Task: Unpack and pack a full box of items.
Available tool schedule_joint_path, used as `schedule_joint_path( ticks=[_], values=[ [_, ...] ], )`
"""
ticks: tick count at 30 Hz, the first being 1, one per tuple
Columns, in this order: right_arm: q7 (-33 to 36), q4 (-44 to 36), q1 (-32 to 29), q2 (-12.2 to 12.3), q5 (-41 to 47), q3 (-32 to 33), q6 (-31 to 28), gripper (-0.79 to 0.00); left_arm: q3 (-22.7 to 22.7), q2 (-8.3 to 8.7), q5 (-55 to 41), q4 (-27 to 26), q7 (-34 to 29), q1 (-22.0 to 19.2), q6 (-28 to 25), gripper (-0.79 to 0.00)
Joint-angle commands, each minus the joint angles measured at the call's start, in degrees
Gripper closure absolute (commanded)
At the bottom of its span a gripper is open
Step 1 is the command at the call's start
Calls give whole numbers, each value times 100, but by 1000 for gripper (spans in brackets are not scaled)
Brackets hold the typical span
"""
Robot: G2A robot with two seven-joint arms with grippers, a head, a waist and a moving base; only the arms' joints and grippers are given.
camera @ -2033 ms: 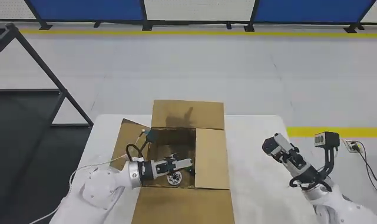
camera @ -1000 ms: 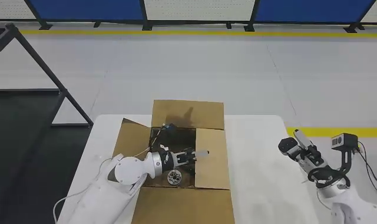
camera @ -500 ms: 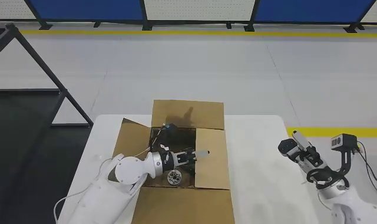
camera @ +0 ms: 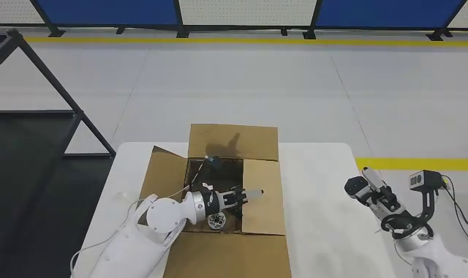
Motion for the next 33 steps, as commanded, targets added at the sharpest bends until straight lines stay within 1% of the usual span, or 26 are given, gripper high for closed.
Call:
schedule_joint_path(
  ticks=[1, 9, 22, 30, 33],
  values=[
    [25, 18, 10, 14, 4, 0, 8, -785, 17, -17, 19, -2, 28, 8, 4, -785],
    [213, 36, -11, 82, 25, 1, 0, -785, 8, -76, 113, -67, 194, 54, -104, -785],
    [329, -15, -140, 178, 94, 57, -76, -785, -300, -59, 275, -606, 248, 253, -259, -785],
    [459, -76, -241, 233, 355, 145, -137, -785, -200, -161, 230, -431, 188, -19, -311, -785],
    [444, -96, -274, 250, 253, 185, -115, -785, -161, -185, 201, -403, 152, -70, -351, -785]
  ],
)
